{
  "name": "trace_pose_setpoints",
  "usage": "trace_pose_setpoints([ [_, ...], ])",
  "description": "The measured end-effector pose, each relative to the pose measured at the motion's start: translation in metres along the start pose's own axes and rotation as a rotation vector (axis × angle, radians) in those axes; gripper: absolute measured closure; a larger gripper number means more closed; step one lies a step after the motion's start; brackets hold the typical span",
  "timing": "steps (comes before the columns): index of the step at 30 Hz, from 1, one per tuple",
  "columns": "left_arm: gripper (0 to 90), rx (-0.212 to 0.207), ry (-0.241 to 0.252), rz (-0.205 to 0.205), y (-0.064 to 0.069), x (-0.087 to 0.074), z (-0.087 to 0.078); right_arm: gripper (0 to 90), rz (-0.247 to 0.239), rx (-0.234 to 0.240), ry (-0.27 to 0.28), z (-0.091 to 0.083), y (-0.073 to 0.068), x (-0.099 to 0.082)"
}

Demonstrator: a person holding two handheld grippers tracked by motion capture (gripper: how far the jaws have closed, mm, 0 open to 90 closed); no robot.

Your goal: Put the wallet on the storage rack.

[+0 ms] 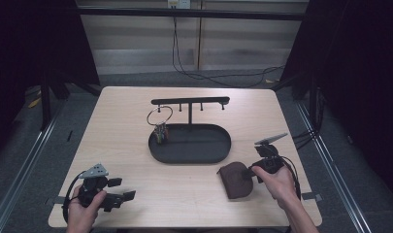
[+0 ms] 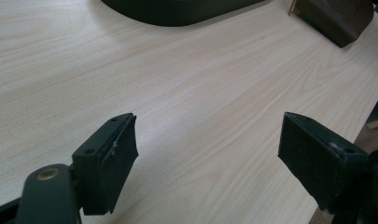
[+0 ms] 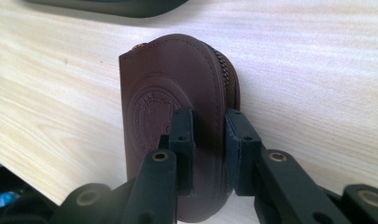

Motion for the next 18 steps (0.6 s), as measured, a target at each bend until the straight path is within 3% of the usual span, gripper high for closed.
trace_pose_setpoints([
  [6,19.3,0.005,0.007,-0.008,-0.001,0.0,0.0,80.9,-0.016,0.016,0.006,-0.007,-0.007,0.004],
  [16,19.1,0.003,0.025,-0.017,-0.003,0.001,-0.001,82.3,-0.055,-0.042,-0.014,-0.012,-0.019,0.012],
  [18,19.1,-0.005,0.021,-0.019,-0.001,0.001,-0.001,82.3,-0.069,-0.077,-0.026,-0.014,-0.023,0.015],
])
Point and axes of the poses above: each handheld gripper's, and its own axes: z roughly forward along the jaws, x roughly out of its top, y roughly to its right, the point moved 5 cm from there along z, roughly forward along the jaws, and after that the axes turned 12 degrees about x, right-handed, at the moved point
